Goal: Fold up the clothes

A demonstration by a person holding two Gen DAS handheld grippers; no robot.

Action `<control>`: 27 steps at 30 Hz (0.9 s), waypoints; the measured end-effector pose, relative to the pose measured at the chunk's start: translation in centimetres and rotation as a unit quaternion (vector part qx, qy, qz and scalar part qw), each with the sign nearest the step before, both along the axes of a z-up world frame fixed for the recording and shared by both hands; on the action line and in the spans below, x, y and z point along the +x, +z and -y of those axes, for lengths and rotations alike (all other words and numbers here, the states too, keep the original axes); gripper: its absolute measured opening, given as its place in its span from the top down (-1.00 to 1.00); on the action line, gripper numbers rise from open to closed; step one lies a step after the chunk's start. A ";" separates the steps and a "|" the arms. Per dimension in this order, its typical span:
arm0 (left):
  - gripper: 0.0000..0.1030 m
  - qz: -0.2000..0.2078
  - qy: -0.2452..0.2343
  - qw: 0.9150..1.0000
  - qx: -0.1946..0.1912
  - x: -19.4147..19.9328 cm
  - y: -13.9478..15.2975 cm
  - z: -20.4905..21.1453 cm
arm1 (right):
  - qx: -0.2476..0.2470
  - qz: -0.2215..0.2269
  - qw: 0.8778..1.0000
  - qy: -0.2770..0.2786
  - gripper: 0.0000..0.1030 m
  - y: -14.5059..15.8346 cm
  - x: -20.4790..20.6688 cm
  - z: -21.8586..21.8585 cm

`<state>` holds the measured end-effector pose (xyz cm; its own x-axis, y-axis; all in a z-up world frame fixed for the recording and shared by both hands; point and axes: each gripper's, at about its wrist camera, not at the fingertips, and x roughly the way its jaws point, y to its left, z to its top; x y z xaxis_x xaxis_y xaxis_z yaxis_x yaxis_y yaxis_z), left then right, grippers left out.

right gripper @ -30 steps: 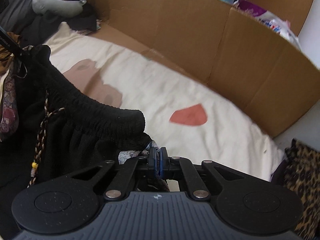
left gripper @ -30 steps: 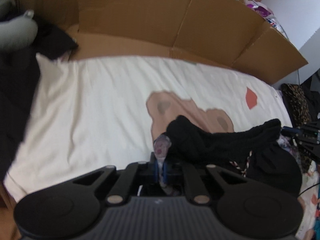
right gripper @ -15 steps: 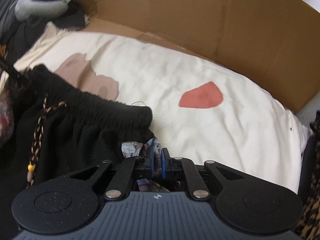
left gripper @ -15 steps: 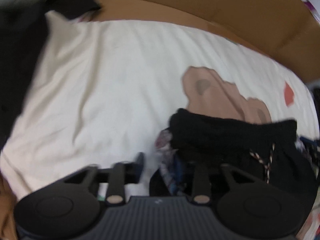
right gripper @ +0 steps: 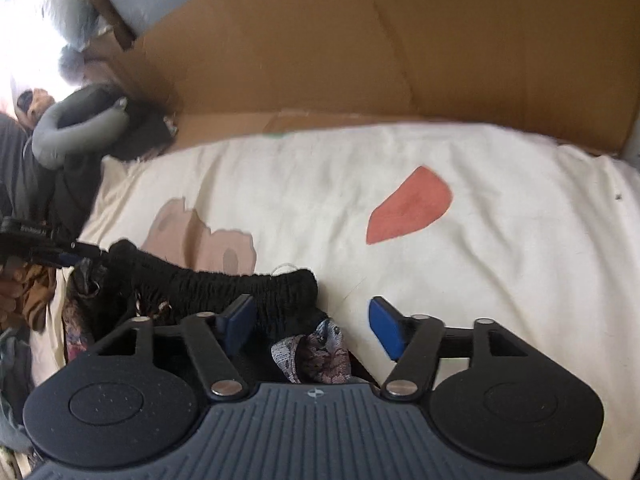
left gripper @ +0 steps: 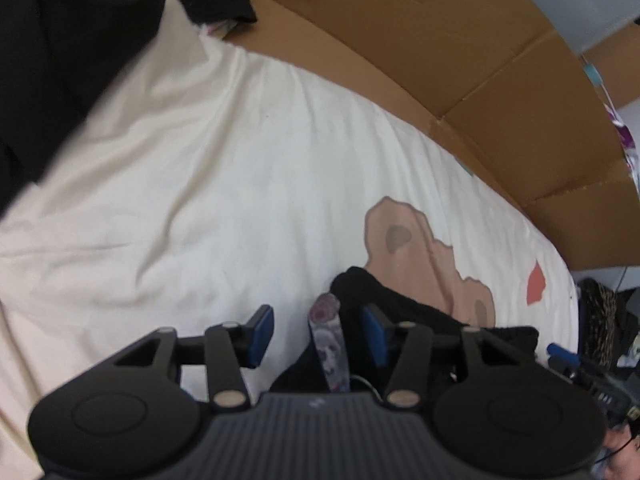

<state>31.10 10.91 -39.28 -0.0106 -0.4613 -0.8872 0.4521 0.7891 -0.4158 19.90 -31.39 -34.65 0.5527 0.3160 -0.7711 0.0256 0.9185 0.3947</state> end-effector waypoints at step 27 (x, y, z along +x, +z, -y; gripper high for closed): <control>0.35 -0.149 0.069 0.976 -0.141 1.5 -5.1 -2.7 | 0.042 -0.028 0.998 0.043 -0.35 -3.0 0.5 0.0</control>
